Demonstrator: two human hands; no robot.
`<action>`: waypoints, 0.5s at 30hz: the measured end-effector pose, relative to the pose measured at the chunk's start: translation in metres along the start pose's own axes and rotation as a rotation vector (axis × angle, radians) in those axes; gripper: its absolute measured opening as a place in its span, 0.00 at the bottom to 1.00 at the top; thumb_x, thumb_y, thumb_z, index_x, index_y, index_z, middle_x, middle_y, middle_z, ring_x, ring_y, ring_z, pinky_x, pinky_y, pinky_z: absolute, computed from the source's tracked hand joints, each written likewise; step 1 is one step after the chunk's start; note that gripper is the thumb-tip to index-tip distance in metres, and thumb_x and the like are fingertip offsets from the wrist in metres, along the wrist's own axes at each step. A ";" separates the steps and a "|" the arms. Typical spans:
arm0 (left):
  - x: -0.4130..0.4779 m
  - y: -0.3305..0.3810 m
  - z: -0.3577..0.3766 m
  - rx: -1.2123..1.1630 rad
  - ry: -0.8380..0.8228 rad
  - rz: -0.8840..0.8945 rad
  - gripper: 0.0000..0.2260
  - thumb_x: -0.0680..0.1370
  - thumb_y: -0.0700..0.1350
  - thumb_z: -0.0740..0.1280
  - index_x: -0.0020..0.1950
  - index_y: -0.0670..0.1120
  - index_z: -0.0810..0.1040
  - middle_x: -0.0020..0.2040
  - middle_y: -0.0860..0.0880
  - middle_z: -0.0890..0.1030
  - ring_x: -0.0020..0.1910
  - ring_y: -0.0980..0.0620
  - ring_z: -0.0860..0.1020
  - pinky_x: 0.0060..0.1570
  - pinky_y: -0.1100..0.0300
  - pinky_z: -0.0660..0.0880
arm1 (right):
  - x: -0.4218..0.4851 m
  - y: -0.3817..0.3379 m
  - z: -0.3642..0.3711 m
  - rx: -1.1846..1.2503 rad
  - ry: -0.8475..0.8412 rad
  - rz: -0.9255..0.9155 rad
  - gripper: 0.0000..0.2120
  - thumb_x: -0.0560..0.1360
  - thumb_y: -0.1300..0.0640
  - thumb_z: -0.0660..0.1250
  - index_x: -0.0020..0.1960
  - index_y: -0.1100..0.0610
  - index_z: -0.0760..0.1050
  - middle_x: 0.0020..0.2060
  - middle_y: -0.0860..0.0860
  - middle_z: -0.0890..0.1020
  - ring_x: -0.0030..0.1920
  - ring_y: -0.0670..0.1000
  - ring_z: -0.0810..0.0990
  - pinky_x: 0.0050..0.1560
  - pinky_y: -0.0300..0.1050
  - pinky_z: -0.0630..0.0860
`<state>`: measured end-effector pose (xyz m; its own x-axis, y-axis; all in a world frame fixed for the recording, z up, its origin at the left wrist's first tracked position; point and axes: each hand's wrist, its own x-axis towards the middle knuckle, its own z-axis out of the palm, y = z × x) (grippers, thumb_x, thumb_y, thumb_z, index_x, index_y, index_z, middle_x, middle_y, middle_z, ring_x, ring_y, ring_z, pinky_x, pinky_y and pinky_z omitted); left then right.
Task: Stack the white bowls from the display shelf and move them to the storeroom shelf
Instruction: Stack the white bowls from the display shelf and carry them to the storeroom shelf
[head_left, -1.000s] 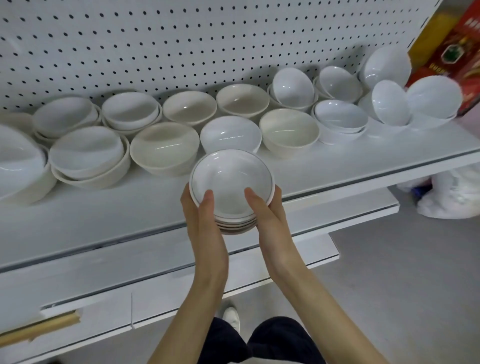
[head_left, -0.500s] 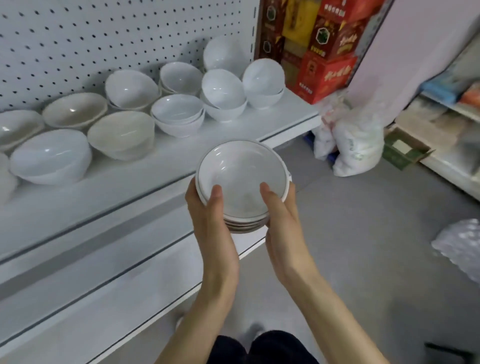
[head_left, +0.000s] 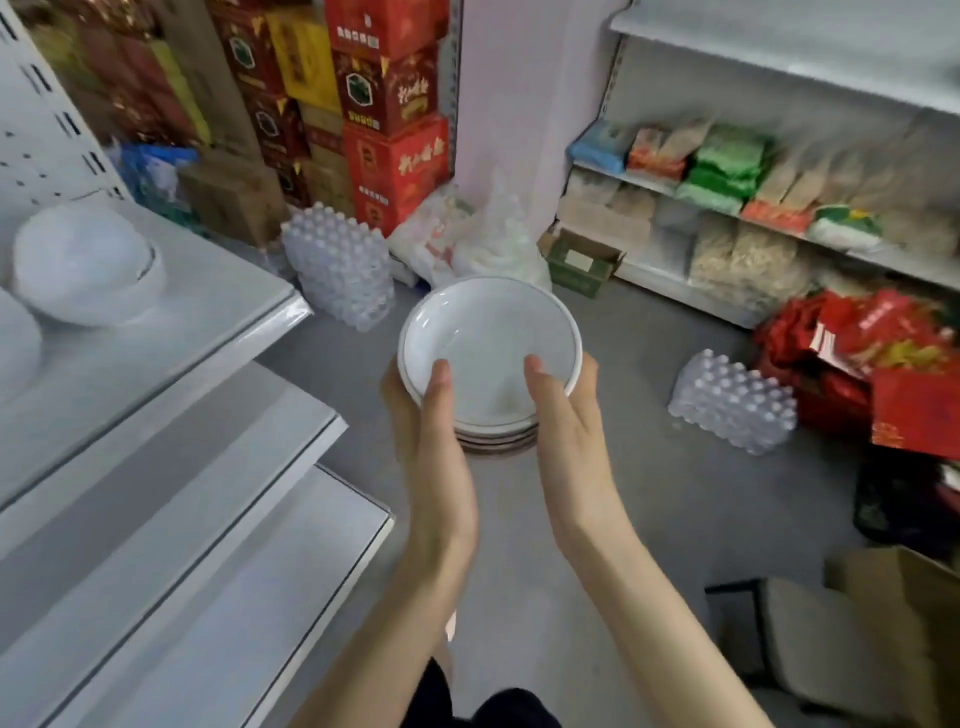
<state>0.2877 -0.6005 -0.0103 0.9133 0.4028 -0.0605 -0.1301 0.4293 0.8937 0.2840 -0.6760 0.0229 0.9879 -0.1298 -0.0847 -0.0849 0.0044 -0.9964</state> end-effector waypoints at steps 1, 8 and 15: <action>0.013 -0.008 0.015 -0.003 -0.019 -0.001 0.30 0.70 0.60 0.65 0.69 0.49 0.69 0.65 0.45 0.77 0.65 0.47 0.76 0.67 0.41 0.70 | 0.018 0.000 -0.008 -0.008 0.029 -0.004 0.18 0.70 0.43 0.58 0.59 0.42 0.67 0.60 0.45 0.74 0.65 0.47 0.70 0.67 0.49 0.67; 0.133 -0.065 0.135 -0.062 -0.121 -0.001 0.30 0.69 0.59 0.65 0.70 0.49 0.68 0.67 0.47 0.76 0.65 0.49 0.76 0.67 0.44 0.71 | 0.174 -0.013 -0.057 -0.053 0.165 -0.028 0.22 0.72 0.42 0.57 0.66 0.45 0.65 0.62 0.44 0.72 0.67 0.48 0.67 0.70 0.51 0.65; 0.252 -0.105 0.283 -0.077 -0.331 -0.013 0.30 0.71 0.58 0.65 0.70 0.48 0.68 0.69 0.48 0.74 0.68 0.49 0.73 0.69 0.43 0.68 | 0.334 -0.050 -0.123 -0.022 0.313 -0.067 0.07 0.81 0.50 0.57 0.57 0.40 0.62 0.61 0.44 0.71 0.68 0.46 0.66 0.68 0.45 0.64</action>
<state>0.6405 -0.7731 0.0063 0.9892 0.1181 0.0869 -0.1347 0.4974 0.8570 0.6020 -0.8415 0.0450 0.9039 -0.4276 -0.0092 -0.0268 -0.0352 -0.9990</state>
